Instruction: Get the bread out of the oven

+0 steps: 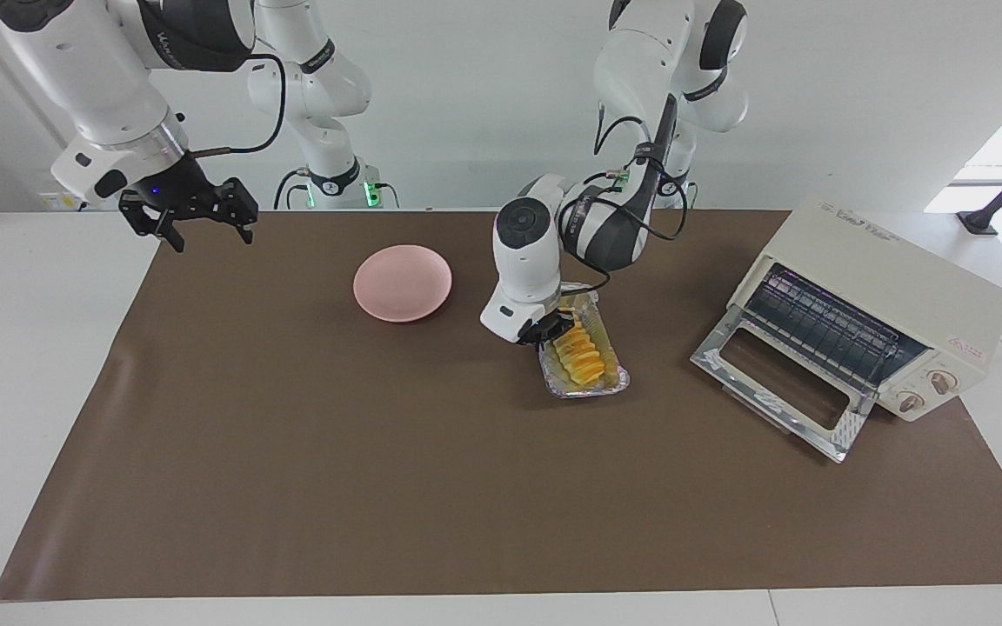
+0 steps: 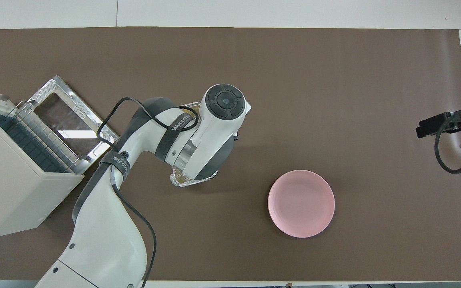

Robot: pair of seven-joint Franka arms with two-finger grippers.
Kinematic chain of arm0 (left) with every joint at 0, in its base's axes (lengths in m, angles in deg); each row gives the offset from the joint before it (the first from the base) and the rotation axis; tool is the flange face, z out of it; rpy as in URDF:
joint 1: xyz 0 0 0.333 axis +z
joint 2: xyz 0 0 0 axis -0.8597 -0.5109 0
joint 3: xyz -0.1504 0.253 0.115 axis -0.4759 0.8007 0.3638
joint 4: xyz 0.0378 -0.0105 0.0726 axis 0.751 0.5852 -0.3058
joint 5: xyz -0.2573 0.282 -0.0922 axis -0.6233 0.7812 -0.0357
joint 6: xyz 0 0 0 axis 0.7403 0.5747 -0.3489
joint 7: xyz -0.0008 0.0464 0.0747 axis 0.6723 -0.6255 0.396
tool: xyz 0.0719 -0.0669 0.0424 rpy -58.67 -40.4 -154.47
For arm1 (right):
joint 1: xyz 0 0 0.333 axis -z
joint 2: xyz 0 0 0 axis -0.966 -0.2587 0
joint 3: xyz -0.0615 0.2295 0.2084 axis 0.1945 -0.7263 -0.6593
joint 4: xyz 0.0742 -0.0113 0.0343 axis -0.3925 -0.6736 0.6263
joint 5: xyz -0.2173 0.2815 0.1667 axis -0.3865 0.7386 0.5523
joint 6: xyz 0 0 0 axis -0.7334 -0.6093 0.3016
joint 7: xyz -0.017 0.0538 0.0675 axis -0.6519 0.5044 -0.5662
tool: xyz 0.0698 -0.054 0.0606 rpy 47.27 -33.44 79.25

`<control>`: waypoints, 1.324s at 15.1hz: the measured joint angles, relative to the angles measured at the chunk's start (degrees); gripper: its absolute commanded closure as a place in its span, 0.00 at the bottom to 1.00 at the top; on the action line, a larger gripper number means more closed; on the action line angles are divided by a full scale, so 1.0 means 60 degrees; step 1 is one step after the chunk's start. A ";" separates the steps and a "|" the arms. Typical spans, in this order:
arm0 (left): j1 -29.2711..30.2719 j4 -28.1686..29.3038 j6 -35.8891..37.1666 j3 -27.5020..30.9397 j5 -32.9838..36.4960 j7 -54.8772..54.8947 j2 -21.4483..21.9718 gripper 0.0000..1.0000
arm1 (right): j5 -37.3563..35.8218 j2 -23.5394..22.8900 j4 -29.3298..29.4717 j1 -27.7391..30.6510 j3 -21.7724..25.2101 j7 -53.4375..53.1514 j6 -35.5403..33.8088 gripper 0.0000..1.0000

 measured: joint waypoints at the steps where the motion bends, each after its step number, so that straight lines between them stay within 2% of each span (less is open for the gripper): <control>1: 0.0000 0.0000 -0.0074 0.0001 -0.0007 -0.0086 -0.0022 0.75 | 0.0000 0.0000 -0.0001 0.0000 0.0000 0.0000 0.0000 0.00; 2: -0.0002 0.0000 -0.0105 0.0002 -0.0010 -0.0156 -0.0031 0.41 | 0.0000 0.0000 -0.0002 0.0000 0.0000 0.0000 0.0000 0.00; 3: -0.0011 -0.0001 -0.0118 0.0001 -0.0014 -0.0194 -0.0030 0.00 | 0.0000 0.0001 -0.0003 -0.0001 0.0000 0.0000 0.0000 0.00; 9: -0.0027 -0.0214 0.0287 0.0085 -0.0016 -0.0273 0.0028 0.00 | 0.0000 0.0049 -0.0064 -0.0029 -0.0081 0.0000 0.0000 0.00; 11: 0.0189 -0.0464 0.0645 0.0359 -0.0014 -0.0258 0.0442 0.00 | 0.0001 0.0093 -0.0209 -0.0086 -0.0130 -0.0004 0.0036 0.00; 16: 0.2467 -0.0509 0.2845 0.0511 -0.0015 0.1918 0.2154 0.00 | 0.0010 0.0068 -0.0717 -0.1306 -0.0179 -0.0862 0.0843 0.00; 20: 0.4329 -0.0496 0.3869 0.0534 -0.0017 0.3946 0.2972 0.00 | 0.0030 -0.0580 -0.0919 -0.2913 -0.0229 -0.2395 0.2060 0.00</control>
